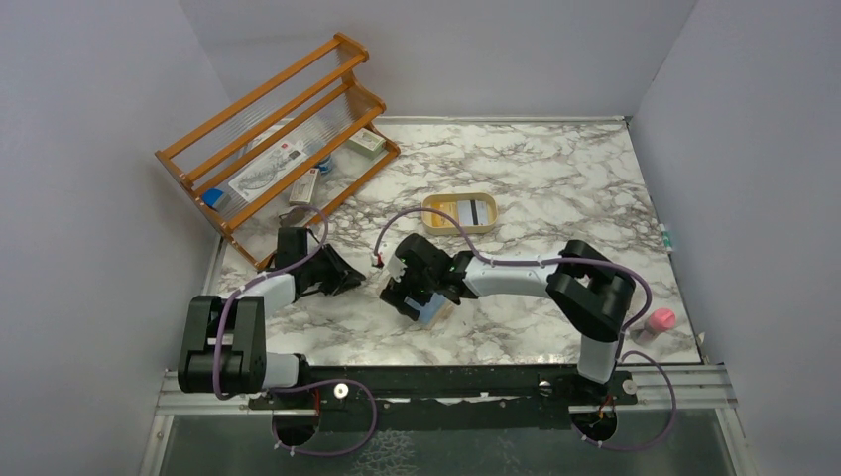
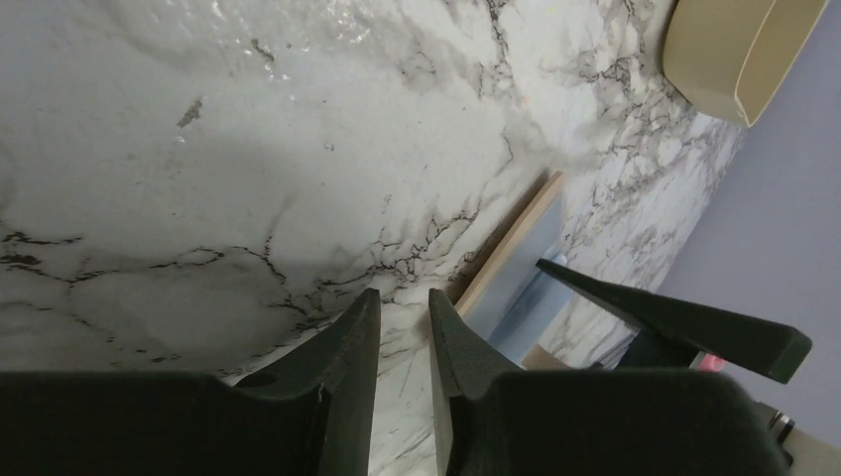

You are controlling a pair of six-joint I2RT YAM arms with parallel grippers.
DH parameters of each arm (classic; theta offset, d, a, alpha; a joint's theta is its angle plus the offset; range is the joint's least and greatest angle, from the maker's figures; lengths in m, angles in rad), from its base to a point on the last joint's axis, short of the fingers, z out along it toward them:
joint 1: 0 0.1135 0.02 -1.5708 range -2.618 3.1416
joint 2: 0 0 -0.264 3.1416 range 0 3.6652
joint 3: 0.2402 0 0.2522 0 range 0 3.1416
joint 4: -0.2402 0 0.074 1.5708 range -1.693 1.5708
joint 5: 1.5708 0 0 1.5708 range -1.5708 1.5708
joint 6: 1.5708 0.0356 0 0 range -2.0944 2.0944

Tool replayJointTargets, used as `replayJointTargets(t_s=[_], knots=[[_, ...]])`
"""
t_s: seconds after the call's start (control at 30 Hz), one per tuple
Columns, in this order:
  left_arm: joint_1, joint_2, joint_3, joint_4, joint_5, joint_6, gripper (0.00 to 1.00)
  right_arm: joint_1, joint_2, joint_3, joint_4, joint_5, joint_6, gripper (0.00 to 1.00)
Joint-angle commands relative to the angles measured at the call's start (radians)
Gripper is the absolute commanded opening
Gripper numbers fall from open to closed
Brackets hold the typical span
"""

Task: Take the credit cards out of the card holder

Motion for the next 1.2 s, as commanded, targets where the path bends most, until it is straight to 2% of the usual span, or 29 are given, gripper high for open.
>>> replayJointTargets(t_s=[0.0,0.17,0.27,0.4,0.6,1.17], knots=[[0.002,0.004,-0.009,0.046,0.076,0.009,0.26,-0.072,0.001,-0.086,-0.08,-0.087,-0.146,0.9],[-0.067,-0.051,-0.101,0.207,0.057,-0.104,0.28,-0.098,-0.014,-0.09,-0.065,-0.136,-0.157,0.9],[-0.083,-0.086,-0.173,0.329,0.028,-0.194,0.37,-0.1,-0.001,-0.07,-0.065,-0.17,-0.152,0.9],[-0.138,-0.054,-0.193,0.408,0.012,-0.231,0.38,-0.1,0.012,-0.051,-0.056,-0.212,-0.147,0.9],[-0.181,-0.003,-0.248,0.613,-0.016,-0.324,0.41,-0.099,0.027,-0.03,-0.058,-0.221,-0.145,0.9],[-0.219,0.113,-0.287,0.785,-0.051,-0.425,0.4,-0.099,0.028,-0.044,-0.05,-0.207,-0.124,0.9]])
